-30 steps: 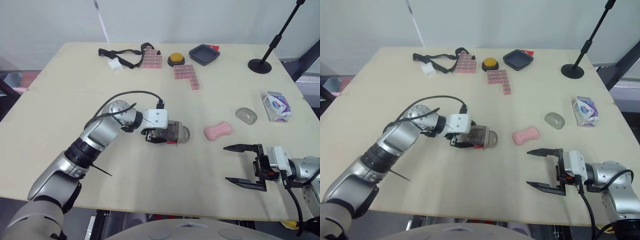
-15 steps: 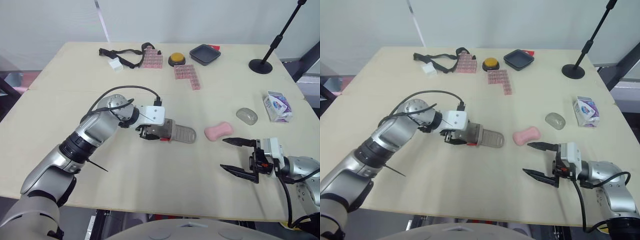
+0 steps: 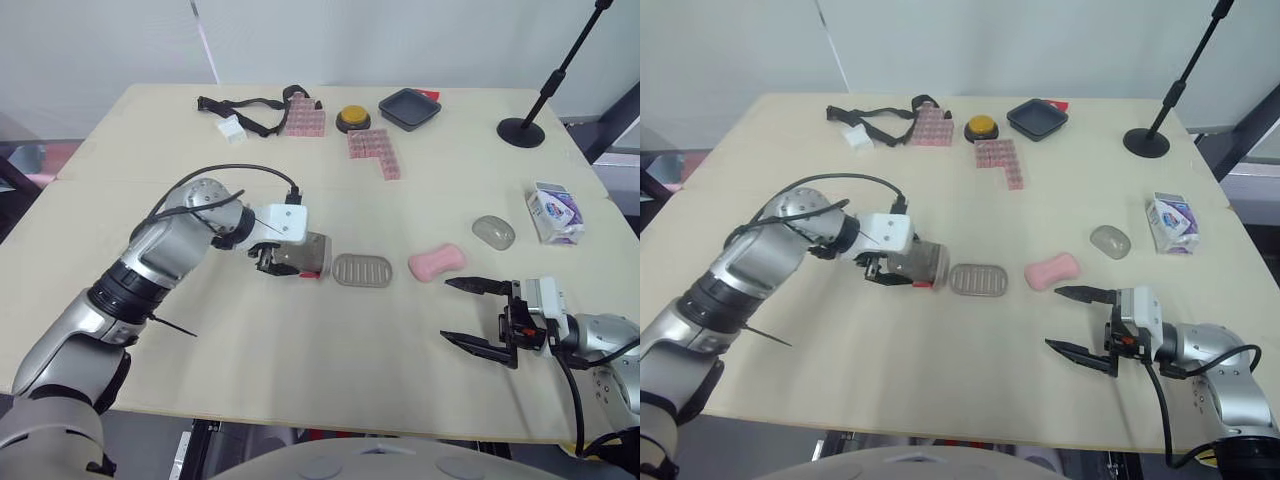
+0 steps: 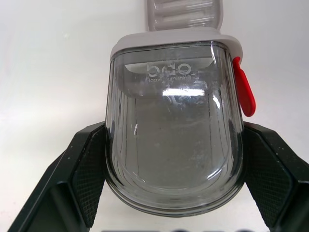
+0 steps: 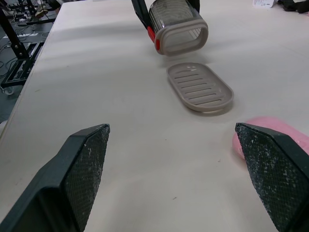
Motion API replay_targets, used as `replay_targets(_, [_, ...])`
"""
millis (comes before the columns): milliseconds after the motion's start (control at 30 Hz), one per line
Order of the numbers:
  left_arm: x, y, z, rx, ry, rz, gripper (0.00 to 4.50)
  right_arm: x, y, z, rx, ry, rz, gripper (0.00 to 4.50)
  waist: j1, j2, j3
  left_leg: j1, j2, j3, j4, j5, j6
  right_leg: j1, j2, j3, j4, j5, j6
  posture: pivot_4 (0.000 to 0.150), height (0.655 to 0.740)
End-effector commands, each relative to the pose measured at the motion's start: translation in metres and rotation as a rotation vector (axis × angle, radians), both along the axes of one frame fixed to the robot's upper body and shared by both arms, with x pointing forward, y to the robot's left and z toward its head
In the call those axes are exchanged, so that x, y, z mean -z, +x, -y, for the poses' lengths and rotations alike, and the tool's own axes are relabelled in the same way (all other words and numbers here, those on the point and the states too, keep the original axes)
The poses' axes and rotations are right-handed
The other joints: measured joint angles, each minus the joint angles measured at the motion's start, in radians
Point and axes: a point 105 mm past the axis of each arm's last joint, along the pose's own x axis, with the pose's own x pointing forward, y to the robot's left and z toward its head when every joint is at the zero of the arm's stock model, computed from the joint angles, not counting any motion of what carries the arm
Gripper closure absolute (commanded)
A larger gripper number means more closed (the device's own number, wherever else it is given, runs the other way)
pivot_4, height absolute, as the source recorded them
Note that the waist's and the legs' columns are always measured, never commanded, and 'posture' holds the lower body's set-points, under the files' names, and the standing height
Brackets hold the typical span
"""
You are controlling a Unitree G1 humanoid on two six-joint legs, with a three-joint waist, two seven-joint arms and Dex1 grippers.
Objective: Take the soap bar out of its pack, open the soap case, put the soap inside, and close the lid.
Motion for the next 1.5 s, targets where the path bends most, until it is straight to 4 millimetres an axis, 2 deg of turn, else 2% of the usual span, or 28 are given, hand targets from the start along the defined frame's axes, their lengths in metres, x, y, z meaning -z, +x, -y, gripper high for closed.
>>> replay_targets(33, [-0.003,0.0,-0.009,-0.003,-0.064,-0.002,1.03,-0.011,0.003,0.001,-0.009,-0.016,0.049,0.03,0.0,0.0,0.0,0.0,0.0,0.0,0.0,0.0,0.0,0.0,0.0,0.0,0.0,0.0,0.0,0.15,0.74])
replay_targets(167, [0.007,-0.001,-0.015,-0.005,-0.069,-0.021,1.03,-0.011,0.004,0.001,-0.011,-0.021,0.049,0.03,0.0,0.0,0.0,0.0,0.0,0.0,0.0,0.0,0.0,0.0,0.0,0.0,0.0,0.0,0.0,0.15,0.74])
replay_targets(433, [0.012,0.005,-0.016,0.001,-0.087,-0.013,1.03,-0.01,0.005,0.002,-0.014,-0.035,0.046,0.03,0.001,0.0,0.0,0.0,0.0,0.0,0.0,0.0,0.0,0.0,0.0,0.0,0.0,0.0,0.0,0.15,0.74])
replay_targets(500, [0.011,0.004,-0.014,0.003,-0.114,-0.028,0.01,-0.009,0.005,0.003,-0.013,-0.037,0.046,0.0,0.001,0.0,0.0,0.0,0.0,0.0,0.0,0.0,0.0,0.0,0.0,0.0,0.0,0.0,0.0,0.15,0.74])
replay_targets(700, [0.008,0.0,-0.014,0.029,-0.151,-0.037,0.01,-0.009,0.004,0.004,-0.015,-0.042,0.042,0.0,0.001,0.0,0.0,0.0,0.0,0.0,0.0,0.0,0.0,0.0,0.0,0.0,0.0,0.0,0.0,0.15,0.74])
replay_targets(833, [-0.011,-0.002,-0.015,0.044,-0.271,-0.038,0.01,-0.012,0.007,0.006,-0.016,-0.061,0.059,0.0,0.0,0.0,0.0,0.0,0.0,0.0,0.0,0.0,0.0,0.0,0.0,0.0,0.0,0.0,0.0,0.15,0.74])
replay_targets(1000, [-0.027,-0.012,-0.031,0.035,-0.411,-0.037,0.01,-0.019,0.015,0.012,-0.031,-0.137,0.08,0.0,-0.006,0.0,0.0,0.0,0.0,0.0,-0.001,0.0,0.0,0.0,0.0,0.0,0.0,0.0,0.0,0.15,0.74])
replay_targets(1100, [-0.032,-0.016,-0.05,-0.047,-0.536,-0.006,0.01,-0.02,0.02,0.016,-0.075,-0.268,0.094,0.0,-0.009,0.0,0.0,0.0,0.0,0.0,-0.001,0.0,0.0,0.0,0.0,0.0,0.0,0.0,0.0,0.15,0.74])
replay_targets(1267, [-0.013,-0.041,-0.085,-0.21,-0.64,-0.01,0.01,-0.035,0.041,0.016,-0.125,-0.463,0.144,0.0,-0.02,-0.001,0.001,0.0,0.0,0.0,-0.002,0.0,0.0,0.0,0.001,0.0,-0.002,0.0,0.0,0.15,0.74])
replay_targets(1500, [0.007,-0.065,-0.111,-0.299,-0.642,-0.025,0.01,-0.047,0.068,0.006,-0.243,-0.656,0.119,0.0,-0.009,-0.003,0.002,0.001,0.0,-0.001,-0.002,0.0,0.0,0.002,0.001,-0.001,-0.003,0.0,0.0,0.15,0.74])
